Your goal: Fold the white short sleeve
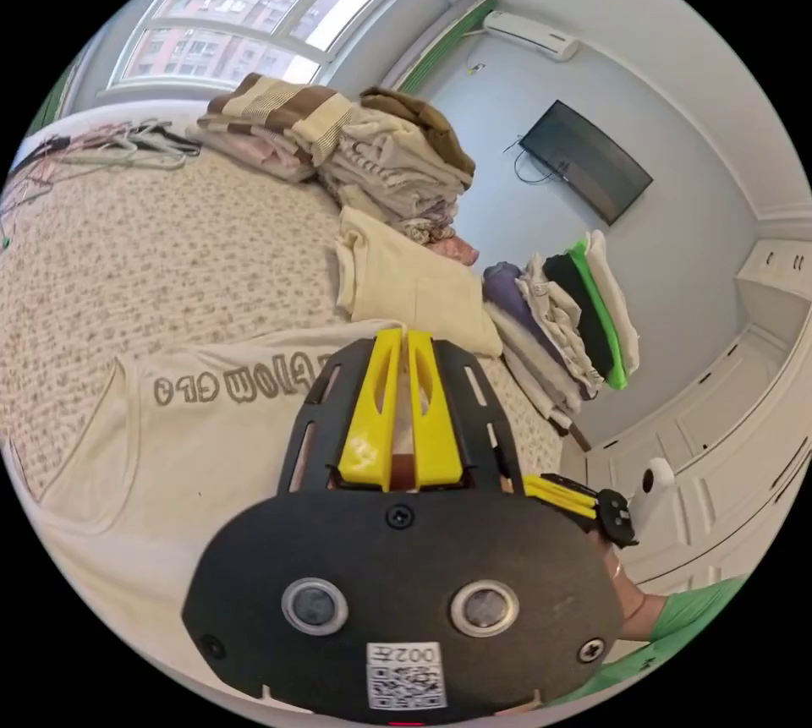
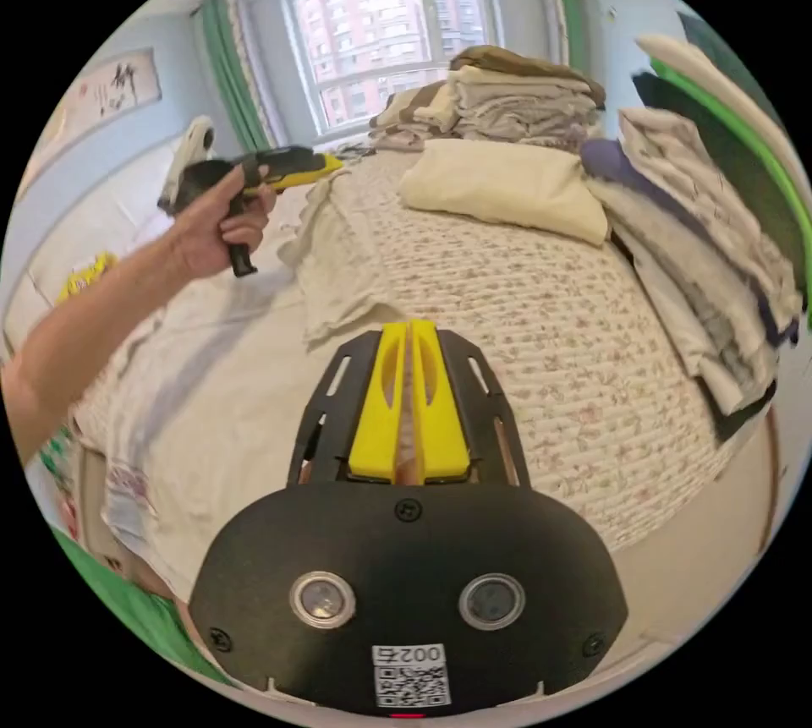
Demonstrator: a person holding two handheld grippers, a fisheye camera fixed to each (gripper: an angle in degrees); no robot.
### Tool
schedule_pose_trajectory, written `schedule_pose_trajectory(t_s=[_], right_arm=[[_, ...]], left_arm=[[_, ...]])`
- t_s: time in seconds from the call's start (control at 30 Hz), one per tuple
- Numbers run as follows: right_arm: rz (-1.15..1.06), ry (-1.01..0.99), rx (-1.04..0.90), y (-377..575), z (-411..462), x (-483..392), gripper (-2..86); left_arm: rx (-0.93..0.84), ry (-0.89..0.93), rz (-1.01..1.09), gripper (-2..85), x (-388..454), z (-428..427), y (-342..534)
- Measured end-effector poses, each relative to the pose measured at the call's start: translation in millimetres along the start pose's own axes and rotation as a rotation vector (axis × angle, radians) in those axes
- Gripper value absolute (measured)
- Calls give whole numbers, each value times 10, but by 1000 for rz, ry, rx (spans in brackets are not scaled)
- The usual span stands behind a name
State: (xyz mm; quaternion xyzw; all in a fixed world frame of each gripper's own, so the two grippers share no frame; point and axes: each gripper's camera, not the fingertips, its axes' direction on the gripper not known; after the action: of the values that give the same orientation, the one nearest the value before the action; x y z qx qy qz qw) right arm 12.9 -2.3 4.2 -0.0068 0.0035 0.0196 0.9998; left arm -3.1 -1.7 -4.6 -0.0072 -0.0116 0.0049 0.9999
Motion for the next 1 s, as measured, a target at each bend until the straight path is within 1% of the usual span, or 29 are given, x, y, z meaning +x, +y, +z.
schedule_pose_trajectory(t_s=[0.1,0.13,0.23,0.27,0.33,0.37,0.4,0.43,0.47,0.53,0.6,0.7,0.8,0.87,1.0], right_arm=[[-1,16,-81,-15,171,37,-6],[-28,41,-66,2,156,-18,-7],[-67,103,-4,29,39,-134,-7],[-71,117,7,29,15,-152,-7],[-88,197,44,15,-75,-221,-7],[-95,219,52,11,-95,-239,-7],[-112,252,66,4,-127,-274,-6],[-123,268,69,-14,-144,-307,-6],[-128,268,70,-26,-150,-325,-6],[-150,226,75,-105,-160,-423,-4],[-174,188,85,-218,-149,-543,1],[-245,90,114,-551,-104,-841,20],[-371,-4,135,-1037,41,-1277,59],[-423,-29,116,-1388,256,-1520,77],[-542,13,-33,-2202,1041,-2029,99]], left_arm=[[-112,-61,-55,-13,-224,8,107],[-111,-58,-70,-13,-279,-33,152],[-6,51,-165,-13,-574,-479,384],[48,112,-217,-12,-704,-726,473],[145,120,-238,-6,-850,-1196,601],[198,71,-199,6,-914,-1543,681],[214,13,-164,14,-990,-1871,754],[210,-11,-159,16,-1038,-2029,789],[203,-53,-163,19,-1145,-2362,868],[201,-129,-145,23,-1265,-2872,1004],[171,-306,-111,35,-1402,-3504,1187],[113,-451,-193,41,-1695,-4124,1372],[81,-476,-192,48,-1859,-4539,1441],[53,-495,-181,58,-1913,-4654,1414],[-48,-512,-148,62,-2020,-4610,1263]])
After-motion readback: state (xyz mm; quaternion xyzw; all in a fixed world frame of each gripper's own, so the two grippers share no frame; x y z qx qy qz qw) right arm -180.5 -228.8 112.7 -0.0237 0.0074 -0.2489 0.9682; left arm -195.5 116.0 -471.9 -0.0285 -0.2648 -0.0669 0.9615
